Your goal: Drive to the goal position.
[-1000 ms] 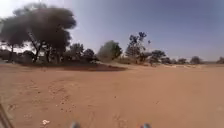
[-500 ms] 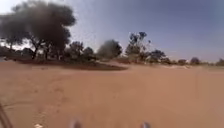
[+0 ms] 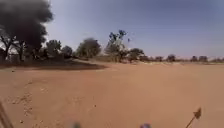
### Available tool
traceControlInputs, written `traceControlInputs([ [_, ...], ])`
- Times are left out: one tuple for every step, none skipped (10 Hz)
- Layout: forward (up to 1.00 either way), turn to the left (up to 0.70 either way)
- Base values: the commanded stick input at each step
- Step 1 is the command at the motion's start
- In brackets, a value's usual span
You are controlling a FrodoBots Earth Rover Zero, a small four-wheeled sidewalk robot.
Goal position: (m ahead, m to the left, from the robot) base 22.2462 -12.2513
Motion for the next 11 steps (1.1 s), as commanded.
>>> traceControlInputs([
  [0.7,0.0],
  [0.7,0.0],
  [0.7,0.0],
  [0.7,0.0],
  [0.7,0.0],
  [0.7,0.0],
  [0.7,0.0],
  [0.7,0.0],
  [0.7,-0.24],
  [0.7,-0.29],
  [0.7,-0.33],
])
